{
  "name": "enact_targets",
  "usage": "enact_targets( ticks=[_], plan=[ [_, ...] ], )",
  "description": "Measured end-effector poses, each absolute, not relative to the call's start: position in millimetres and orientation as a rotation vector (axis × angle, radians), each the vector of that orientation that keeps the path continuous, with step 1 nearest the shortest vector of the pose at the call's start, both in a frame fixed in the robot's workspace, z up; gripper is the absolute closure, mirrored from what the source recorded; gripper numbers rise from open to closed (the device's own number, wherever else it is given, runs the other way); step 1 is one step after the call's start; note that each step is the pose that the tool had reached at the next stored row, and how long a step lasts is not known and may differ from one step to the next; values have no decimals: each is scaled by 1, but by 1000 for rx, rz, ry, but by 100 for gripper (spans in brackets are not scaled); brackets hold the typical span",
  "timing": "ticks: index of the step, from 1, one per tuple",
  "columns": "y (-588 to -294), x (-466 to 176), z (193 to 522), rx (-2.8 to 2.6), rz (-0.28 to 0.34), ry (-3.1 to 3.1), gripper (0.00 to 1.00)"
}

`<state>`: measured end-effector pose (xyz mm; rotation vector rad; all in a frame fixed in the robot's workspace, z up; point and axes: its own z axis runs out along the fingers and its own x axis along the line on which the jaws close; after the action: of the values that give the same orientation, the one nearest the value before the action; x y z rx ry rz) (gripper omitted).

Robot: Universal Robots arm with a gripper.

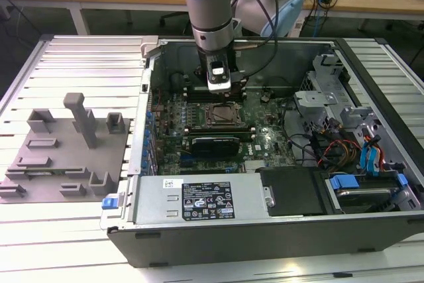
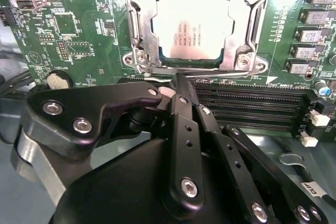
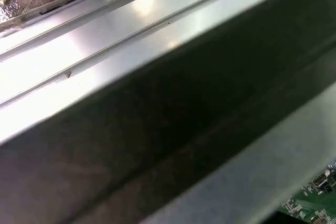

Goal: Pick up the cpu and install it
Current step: 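Install the first cpu locking lever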

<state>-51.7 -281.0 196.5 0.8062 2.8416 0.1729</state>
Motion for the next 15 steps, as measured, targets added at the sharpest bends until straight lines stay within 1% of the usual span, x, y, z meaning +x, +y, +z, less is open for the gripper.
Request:
enact_targets(
  ticks=[4,10,15],
  plan=[
    [-281,-52,197,806,174,2841,89],
    [-281,-52,206,805,174,2839,89],
    [-281,-57,206,795,186,2808,89]
  ],
)
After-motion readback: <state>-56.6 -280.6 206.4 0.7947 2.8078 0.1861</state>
